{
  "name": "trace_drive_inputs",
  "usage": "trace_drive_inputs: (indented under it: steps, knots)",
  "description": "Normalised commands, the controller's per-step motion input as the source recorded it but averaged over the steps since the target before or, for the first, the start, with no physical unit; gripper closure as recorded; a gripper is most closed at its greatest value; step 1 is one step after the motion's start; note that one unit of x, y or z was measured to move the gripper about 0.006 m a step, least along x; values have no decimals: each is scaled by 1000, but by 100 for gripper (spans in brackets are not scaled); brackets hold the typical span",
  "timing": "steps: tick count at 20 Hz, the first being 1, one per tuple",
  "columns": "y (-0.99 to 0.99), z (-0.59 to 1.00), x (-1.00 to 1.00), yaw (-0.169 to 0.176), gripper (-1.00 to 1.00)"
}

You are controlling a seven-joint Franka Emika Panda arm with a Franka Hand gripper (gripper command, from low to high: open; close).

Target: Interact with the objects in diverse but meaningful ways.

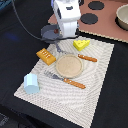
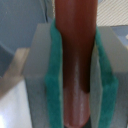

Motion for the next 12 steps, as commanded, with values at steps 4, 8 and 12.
trace_drive_inputs:
  steps: [4,8,12]
  knots:
    - [311,-213,-816,20,100]
    - [366,-217,-815,24,100]
    - [398,-249,-779,29,100]
